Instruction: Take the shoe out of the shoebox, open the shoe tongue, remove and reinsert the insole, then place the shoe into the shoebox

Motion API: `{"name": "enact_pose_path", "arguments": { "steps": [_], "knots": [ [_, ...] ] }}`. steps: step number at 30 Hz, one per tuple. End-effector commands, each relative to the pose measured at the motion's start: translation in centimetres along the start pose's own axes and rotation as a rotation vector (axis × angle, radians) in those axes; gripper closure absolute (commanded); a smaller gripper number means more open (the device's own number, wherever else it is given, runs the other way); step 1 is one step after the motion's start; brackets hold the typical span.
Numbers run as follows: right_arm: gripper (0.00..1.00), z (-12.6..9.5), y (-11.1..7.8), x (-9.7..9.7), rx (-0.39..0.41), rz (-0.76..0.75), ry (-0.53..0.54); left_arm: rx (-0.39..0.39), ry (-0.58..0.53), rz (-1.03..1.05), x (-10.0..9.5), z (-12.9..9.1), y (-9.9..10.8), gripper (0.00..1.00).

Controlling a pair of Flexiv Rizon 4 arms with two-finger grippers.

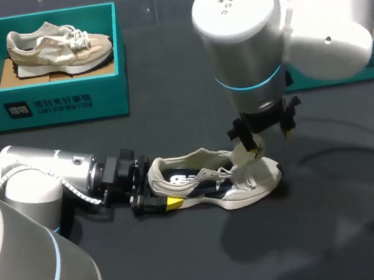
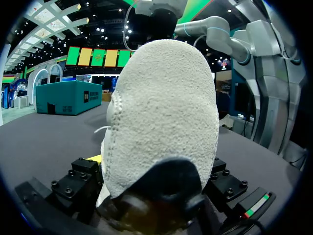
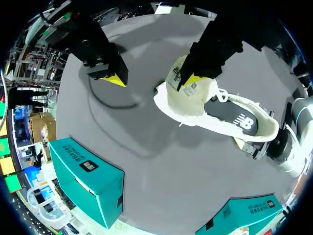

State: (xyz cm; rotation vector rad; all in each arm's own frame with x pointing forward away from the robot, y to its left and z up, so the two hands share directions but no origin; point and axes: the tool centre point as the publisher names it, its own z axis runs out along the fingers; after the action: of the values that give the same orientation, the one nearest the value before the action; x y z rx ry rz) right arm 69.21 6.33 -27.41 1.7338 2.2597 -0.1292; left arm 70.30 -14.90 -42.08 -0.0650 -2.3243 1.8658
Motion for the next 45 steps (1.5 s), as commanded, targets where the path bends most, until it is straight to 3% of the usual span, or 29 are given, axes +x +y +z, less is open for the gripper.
{"name": "enact_pose_path", "arguments": {
  "steps": [1, 9, 12, 15, 19, 28, 32, 45],
  "knots": [
    [0.28, -3.1, -0.1, -0.2, -0.026, -0.036, -0.002, -0.001, 0.001, -0.001, -0.2, 0.1, 0.1, 1.00],
    [0.32, -6.1, 0.8, 0.4, -0.071, -0.208, 0.050, -0.001, 0.001, -0.001, -0.2, 0.1, 0.1, 1.00],
    [0.52, -6.9, 1.5, 1.5, -0.089, -0.336, 0.106, -0.001, 0.001, -0.001, -0.2, 0.1, 0.1, 1.00],
    [0.65, -7.4, 2.0, 2.6, -0.090, -0.431, 0.133, -0.001, 0.001, -0.001, -0.2, 0.1, 0.1, 1.00],
    [1.00, -8.3, 2.6, 4.6, -0.109, -0.588, 0.167, -0.001, 0.001, -0.001, -0.2, 0.1, 0.1, 1.00],
    [1.00, -10.0, 3.9, 9.9, -0.155, -0.987, 0.237, -0.001, 0.001, -0.001, -0.2, 0.1, 0.1, 1.00],
    [1.00, -9.6, 2.9, 12.5, -0.170, -1.240, 0.283, -0.001, 0.001, -0.001, -0.2, 0.1, 0.1, 1.00],
    [1.00, -9.3, 3.2, 13.0, -0.148, -1.254, 0.271, -0.001, 0.001, -0.001, -0.2, 0.1, 0.1, 1.00]
  ]
}}
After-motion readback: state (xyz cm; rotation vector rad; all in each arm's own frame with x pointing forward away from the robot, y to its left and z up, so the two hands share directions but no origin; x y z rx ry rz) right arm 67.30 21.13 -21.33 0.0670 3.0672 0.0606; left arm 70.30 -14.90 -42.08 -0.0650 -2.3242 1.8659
